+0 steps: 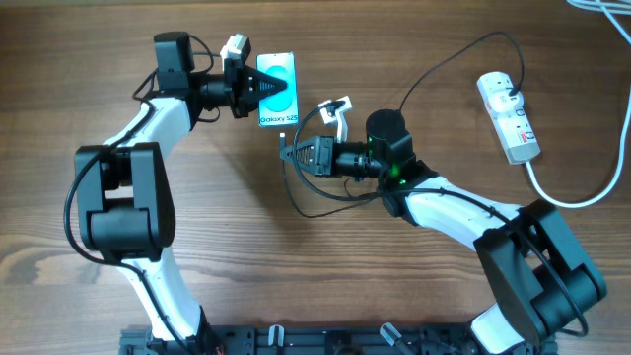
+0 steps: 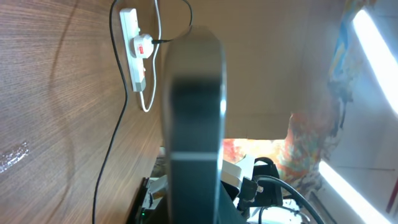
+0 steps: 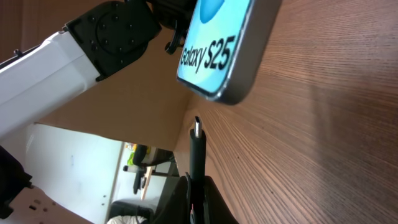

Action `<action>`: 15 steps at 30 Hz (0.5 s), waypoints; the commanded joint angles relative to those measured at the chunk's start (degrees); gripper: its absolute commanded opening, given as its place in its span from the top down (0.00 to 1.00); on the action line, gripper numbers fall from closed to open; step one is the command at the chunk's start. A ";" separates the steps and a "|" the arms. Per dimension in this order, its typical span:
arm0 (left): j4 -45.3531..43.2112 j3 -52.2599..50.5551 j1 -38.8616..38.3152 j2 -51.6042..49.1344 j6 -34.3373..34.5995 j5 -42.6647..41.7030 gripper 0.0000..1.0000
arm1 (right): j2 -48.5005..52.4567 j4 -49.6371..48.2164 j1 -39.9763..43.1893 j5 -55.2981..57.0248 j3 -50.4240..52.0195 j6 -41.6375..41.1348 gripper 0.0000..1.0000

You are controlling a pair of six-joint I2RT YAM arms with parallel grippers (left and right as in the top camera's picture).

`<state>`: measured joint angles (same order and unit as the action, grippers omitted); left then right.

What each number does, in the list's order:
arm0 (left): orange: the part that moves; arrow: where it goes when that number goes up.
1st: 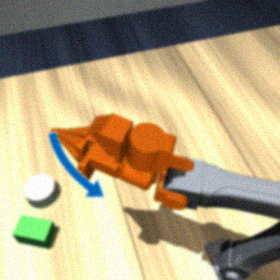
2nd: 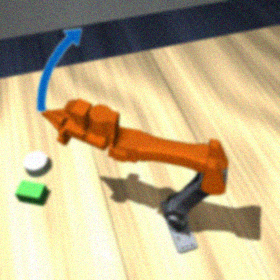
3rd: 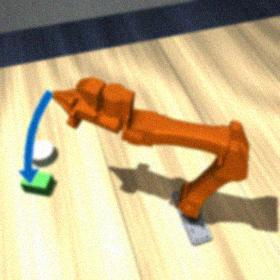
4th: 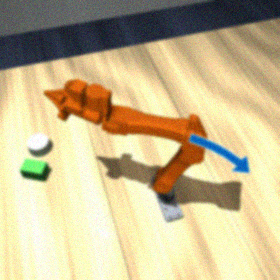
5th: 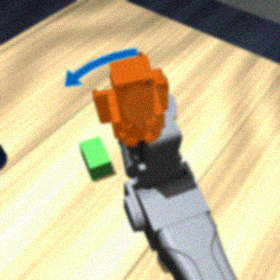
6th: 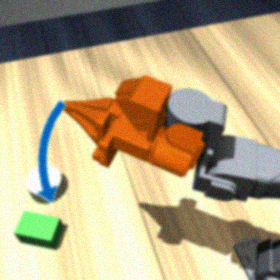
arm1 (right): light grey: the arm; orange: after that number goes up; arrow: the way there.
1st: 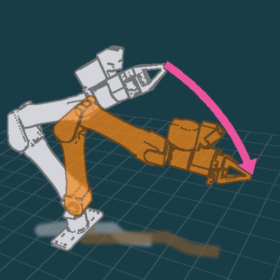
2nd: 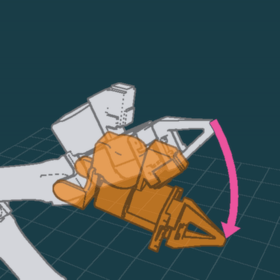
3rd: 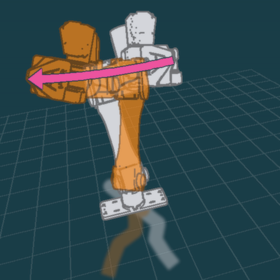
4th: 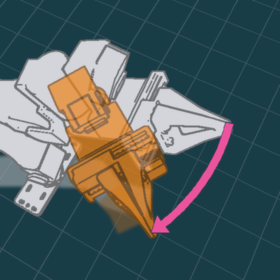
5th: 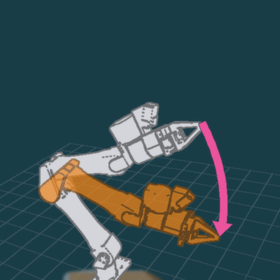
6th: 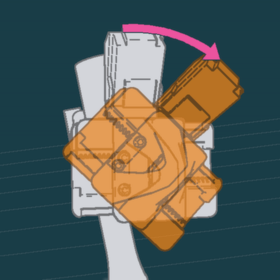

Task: Plug charger to phone and switch on socket

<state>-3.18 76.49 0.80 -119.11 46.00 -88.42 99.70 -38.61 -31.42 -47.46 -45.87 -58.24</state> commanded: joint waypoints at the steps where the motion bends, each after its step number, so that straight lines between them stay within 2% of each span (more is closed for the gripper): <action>1: -1.46 0.63 -1.88 0.28 -2.73 -1.92 0.96 | 0.39 -0.28 -0.11 0.52 -0.15 0.81 0.96; 15: -2.01 0.63 -2.14 0.28 -2.71 -1.95 0.96 | 0.39 0.33 1.29 -0.55 -0.15 -1.97 0.96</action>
<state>-4.82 76.49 -1.50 -119.11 44.84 -88.42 99.70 -37.95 -30.30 -47.55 -45.87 -58.78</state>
